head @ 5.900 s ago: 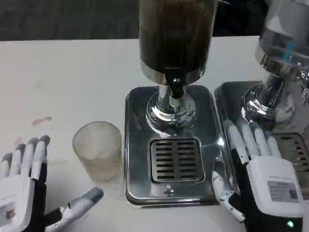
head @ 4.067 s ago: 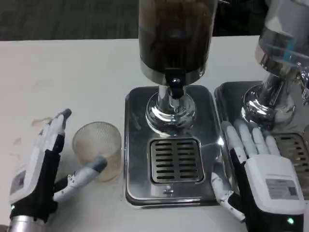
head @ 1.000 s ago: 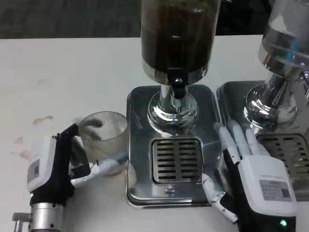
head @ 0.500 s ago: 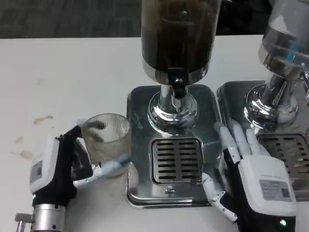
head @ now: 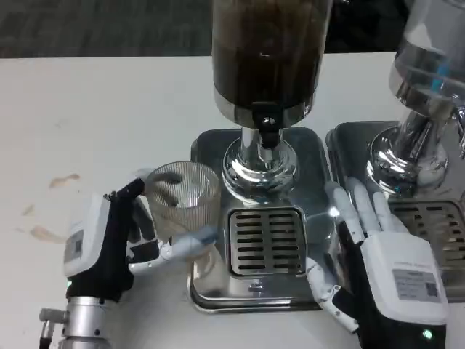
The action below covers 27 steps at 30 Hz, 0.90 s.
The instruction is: Grasp the cup under the faucet to collect the drink, then remove the cup.
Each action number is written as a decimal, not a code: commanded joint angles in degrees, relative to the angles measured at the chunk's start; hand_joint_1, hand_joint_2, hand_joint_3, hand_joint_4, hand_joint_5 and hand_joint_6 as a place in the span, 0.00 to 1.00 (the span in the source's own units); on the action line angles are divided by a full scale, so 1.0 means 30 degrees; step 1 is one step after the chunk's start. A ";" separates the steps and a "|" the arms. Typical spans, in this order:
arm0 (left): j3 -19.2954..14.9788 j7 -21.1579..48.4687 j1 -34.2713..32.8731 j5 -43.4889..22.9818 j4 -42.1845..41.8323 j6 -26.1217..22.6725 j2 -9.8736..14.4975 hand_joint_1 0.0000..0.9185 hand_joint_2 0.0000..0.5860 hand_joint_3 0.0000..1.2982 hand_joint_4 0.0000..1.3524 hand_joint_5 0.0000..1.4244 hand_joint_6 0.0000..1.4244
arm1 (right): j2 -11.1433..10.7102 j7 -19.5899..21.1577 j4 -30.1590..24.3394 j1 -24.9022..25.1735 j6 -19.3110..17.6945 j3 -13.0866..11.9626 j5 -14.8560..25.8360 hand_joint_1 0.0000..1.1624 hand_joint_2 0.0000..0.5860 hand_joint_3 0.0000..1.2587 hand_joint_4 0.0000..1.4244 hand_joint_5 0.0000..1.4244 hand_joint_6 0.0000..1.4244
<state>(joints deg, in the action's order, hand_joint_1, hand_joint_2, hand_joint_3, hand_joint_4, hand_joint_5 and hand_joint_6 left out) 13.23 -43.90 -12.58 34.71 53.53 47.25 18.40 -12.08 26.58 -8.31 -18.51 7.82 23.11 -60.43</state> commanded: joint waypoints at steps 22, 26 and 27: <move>0.4084 -0.1974 -0.5052 0.3261 0.3776 -0.1255 -0.2343 0.67 0.01 0.68 0.76 0.79 0.88 | 0.0714 0.1086 -0.0135 -0.0664 0.0847 -0.0829 0.0145 0.12 0.86 0.06 0.00 0.00 0.12; 0.4337 -0.2350 -0.4931 0.3287 0.4281 -0.1411 -0.2272 0.69 0.01 0.69 0.77 0.80 0.88 | 0.0867 0.1274 -0.0118 -0.0812 0.0932 -0.0950 0.0241 0.12 0.86 0.06 0.00 0.00 0.12; 0.4377 -0.2456 -0.4860 0.3292 0.4354 -0.1480 -0.2236 0.69 0.01 0.69 0.77 0.80 0.88 | 0.0870 0.1279 -0.0103 -0.0825 0.0933 -0.0963 0.0258 0.12 0.86 0.06 0.00 0.00 0.12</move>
<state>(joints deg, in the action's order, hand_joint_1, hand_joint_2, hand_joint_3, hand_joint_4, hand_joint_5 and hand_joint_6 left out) 25.92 -49.38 -26.57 44.69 65.98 43.46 11.35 -9.59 29.49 -8.36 -20.54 10.27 20.86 -60.41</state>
